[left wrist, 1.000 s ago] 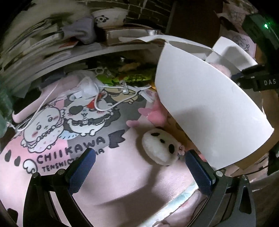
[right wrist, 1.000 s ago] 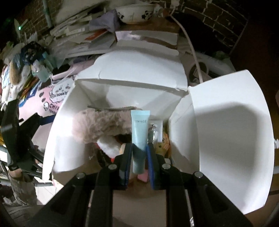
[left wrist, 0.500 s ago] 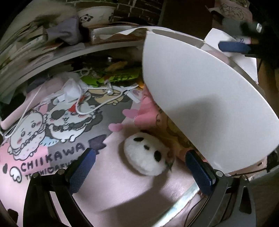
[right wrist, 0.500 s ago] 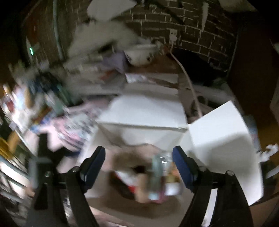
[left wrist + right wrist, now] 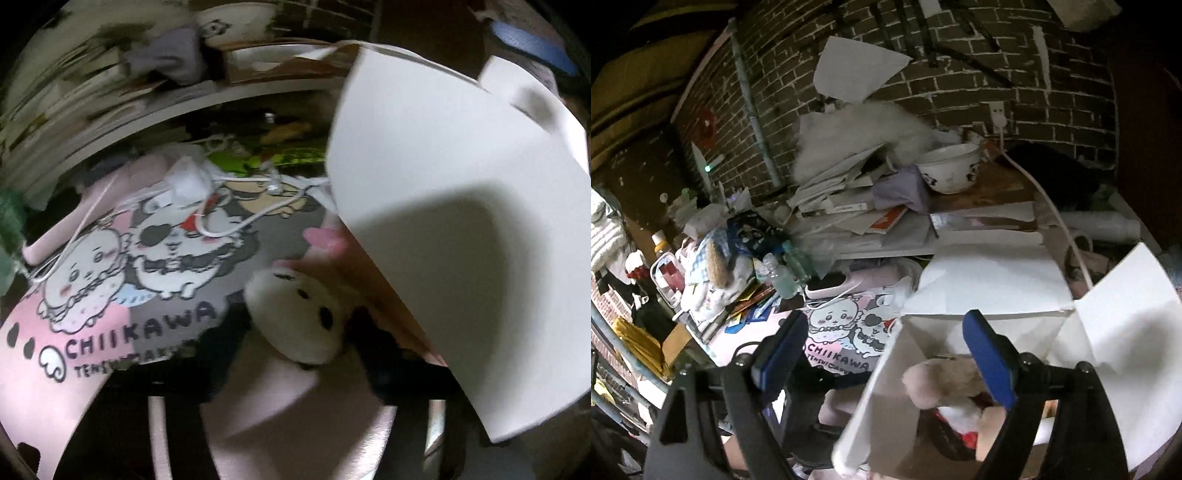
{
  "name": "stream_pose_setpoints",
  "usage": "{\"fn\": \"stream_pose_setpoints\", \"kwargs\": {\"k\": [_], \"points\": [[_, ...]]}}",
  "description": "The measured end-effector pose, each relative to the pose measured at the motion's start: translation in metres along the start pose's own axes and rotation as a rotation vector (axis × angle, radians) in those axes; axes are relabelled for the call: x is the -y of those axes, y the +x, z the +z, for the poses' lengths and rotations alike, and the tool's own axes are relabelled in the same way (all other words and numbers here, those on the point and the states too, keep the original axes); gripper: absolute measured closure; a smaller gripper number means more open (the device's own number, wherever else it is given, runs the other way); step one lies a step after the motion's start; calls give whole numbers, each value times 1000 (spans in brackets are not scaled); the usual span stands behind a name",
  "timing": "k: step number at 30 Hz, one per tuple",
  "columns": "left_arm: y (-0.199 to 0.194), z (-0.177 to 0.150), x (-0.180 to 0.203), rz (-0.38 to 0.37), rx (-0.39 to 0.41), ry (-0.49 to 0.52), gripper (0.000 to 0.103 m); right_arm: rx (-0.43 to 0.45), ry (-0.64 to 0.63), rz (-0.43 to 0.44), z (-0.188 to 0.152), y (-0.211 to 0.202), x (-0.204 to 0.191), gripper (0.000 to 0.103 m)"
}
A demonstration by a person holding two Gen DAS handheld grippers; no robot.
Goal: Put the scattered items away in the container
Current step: 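Grasp the white panda plush with the left gripper, then carry the panda plush into the white box and open the left gripper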
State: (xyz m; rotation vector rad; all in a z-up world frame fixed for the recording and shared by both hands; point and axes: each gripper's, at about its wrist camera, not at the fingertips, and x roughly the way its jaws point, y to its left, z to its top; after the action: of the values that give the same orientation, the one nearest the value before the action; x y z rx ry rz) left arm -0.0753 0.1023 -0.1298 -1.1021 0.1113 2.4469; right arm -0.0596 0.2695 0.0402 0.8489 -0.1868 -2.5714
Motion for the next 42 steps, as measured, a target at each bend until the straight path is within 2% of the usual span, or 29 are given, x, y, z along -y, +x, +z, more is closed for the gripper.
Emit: {"fn": "stream_pose_setpoints", "kwargs": {"k": [3,9,17,26,32,36,39,42], "points": [[-1,0,-3,-4,1,3,65,-11,6,40,-2,5,-4,19],[-2,-1,-10,2,10,5,75,-17,21,65,-4,12,-6,19],[-16,-4,-33,26,16,-41,77,-23,29,66,-7,17,-7,19],[-50,-11,-64,63,60,-88,77,-37,38,80,-14,24,-12,19],[-45,-25,-76,53,33,-112,76,-44,33,89,-14,26,-15,19],[-44,-29,-76,57,35,-118,70,-47,39,98,-14,27,-14,19],[-44,-30,-72,126,37,-90,37,-49,39,99,-15,27,-15,19],[-44,-29,-72,153,42,-75,36,-49,41,101,-15,27,-14,19]]}}
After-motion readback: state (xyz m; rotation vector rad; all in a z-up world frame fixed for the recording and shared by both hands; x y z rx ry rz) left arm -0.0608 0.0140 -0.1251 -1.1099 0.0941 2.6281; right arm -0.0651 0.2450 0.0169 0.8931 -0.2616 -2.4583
